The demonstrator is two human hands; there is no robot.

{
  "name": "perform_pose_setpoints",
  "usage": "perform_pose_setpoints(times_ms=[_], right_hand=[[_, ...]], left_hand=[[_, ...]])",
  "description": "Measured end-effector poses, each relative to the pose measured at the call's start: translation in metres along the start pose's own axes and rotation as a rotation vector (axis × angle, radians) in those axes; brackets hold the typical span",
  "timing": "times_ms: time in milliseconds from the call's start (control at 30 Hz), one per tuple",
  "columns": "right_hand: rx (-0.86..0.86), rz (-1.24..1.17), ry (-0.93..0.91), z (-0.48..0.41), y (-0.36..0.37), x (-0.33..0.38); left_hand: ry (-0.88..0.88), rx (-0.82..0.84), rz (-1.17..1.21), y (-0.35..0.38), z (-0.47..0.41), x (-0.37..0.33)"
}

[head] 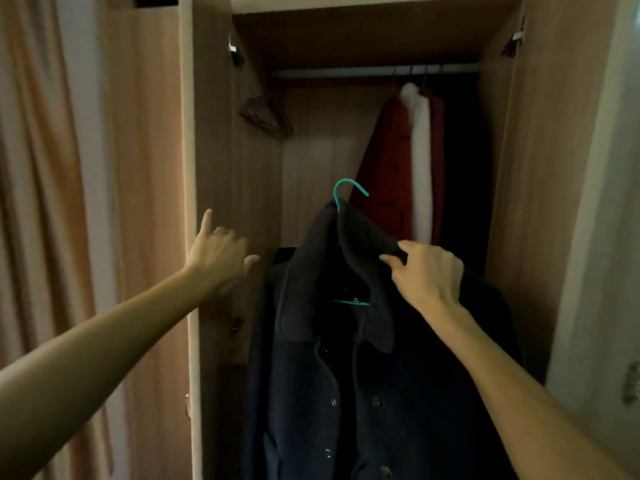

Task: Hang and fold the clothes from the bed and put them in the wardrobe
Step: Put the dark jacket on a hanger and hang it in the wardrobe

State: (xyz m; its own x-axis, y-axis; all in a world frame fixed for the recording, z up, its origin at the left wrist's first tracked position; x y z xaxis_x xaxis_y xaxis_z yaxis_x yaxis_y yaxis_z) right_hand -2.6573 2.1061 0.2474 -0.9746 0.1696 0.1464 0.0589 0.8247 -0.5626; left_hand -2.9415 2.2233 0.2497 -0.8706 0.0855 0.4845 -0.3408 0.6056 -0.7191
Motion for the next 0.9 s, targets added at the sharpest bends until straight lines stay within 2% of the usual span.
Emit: perform_pose_setpoints(times_ms=[67,200,300,367,500,767,900], right_hand=[[-0.012,-0.025,-0.028,0.002,-0.006,0.007],[-0.056,-0.108,-0.073,0.003,-0.012,0.019],[-0.162,-0.175,-0.128,0.001,-0.013,0.022],[-0.208,-0.209,-0.142,-0.002,-0.013,0.022],[-0.187,-0.282,-0.138,-0.014,-0.006,0.021],[-0.021,-0.366,-0.134,-0.05,0.006,0.01],[-0.004,-0.36,-0.155,-0.061,0.016,0.013]], left_hand=[[0.049,-0.07,0.327,0.001,0.004,-0.008],[0.181,-0.12,0.73,-0.009,0.004,-0.026],[0.143,-0.078,1.058,-0.015,0.001,-0.029],[0.078,-0.051,1.181,-0.017,-0.004,-0.022],[-0.032,-0.137,1.099,-0.03,-0.013,-0.011],[-0.161,-0.381,0.933,-0.059,-0.035,-0.006],[-0.216,-0.381,0.87,-0.057,-0.051,-0.006]])
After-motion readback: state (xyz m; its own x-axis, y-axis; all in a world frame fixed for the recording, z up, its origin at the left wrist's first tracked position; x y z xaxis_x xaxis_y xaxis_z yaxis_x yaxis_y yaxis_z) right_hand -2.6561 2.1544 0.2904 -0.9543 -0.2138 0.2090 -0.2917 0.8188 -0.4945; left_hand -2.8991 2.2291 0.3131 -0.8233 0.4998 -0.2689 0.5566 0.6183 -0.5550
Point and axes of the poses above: each hand's wrist, its own z-axis away from the middle knuckle, its own y-axis out of the palm, x = y × z, the point moved 3 cm from there along -z, towards the middle knuckle, and after that the axes turned 3 degrees about x, right-handed, at the moved point
